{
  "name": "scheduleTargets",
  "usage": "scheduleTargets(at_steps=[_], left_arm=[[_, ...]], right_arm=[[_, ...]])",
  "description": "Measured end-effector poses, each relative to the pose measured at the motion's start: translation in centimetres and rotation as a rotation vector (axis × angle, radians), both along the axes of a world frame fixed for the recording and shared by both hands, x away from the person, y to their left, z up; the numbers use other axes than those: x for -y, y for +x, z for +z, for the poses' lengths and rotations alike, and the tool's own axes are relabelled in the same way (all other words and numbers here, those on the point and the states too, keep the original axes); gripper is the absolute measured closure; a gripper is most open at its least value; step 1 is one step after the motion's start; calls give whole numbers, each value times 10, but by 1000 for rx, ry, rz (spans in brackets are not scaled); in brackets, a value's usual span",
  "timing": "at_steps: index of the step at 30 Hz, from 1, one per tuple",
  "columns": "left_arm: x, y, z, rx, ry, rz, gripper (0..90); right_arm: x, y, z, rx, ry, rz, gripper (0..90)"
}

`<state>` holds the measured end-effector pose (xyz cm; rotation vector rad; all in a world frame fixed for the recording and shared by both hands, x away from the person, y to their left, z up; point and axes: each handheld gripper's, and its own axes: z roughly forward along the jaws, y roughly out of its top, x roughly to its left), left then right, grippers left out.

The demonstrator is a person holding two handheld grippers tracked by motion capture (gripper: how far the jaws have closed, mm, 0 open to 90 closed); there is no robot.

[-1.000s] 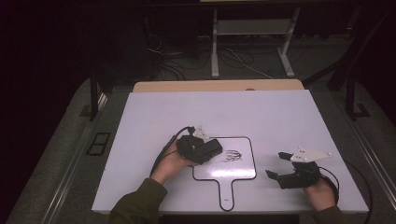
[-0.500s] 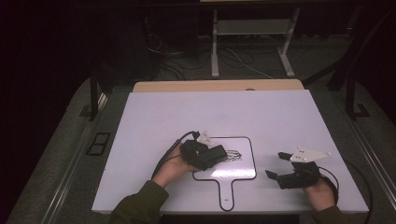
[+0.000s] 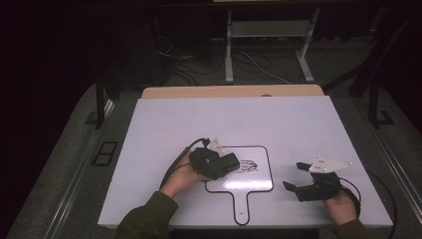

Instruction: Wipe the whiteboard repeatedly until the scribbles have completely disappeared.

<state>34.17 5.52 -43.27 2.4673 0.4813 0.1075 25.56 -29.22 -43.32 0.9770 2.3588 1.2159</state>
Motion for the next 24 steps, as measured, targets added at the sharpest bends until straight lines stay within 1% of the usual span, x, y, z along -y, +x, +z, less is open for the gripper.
scheduleTargets(at_steps=[1, 3, 4, 9, 10, 12, 14, 15, 16, 20, 24], left_arm=[[2, -1, 0, 5, 7, -6, 394], [3, 1, 0, 3, 7, -5, 394], [3, 2, 0, 0, 2, 4, 394], [2, 17, 0, 13, 2, 52, 394], [2, 19, -1, 13, -6, 65, 394], [4, 22, -1, 13, -6, 73, 394], [6, 22, 0, 17, 1, 68, 394], [7, 21, 0, 18, 4, 57, 394], [10, 20, -1, 14, -3, 55, 394], [21, 12, 0, 10, 12, -9, 394], [33, 6, 1, 11, 15, -41, 394]], right_arm=[[0, 0, 0, 0, -1, 0, 150], [0, 0, 0, -2, -3, 0, 150], [0, 0, 0, -1, -3, 0, 150], [0, 0, 0, -2, 0, -2, 150], [0, 0, 0, -2, 0, -2, 150], [0, 0, 0, -1, -2, 0, 150], [0, 0, 0, -2, -3, 0, 150], [0, 0, 0, -2, -4, 0, 149], [0, 0, 0, -3, -3, 0, 150], [-1, 0, 0, -3, -4, 1, 150], [-1, 0, 0, -3, -5, 0, 150]])
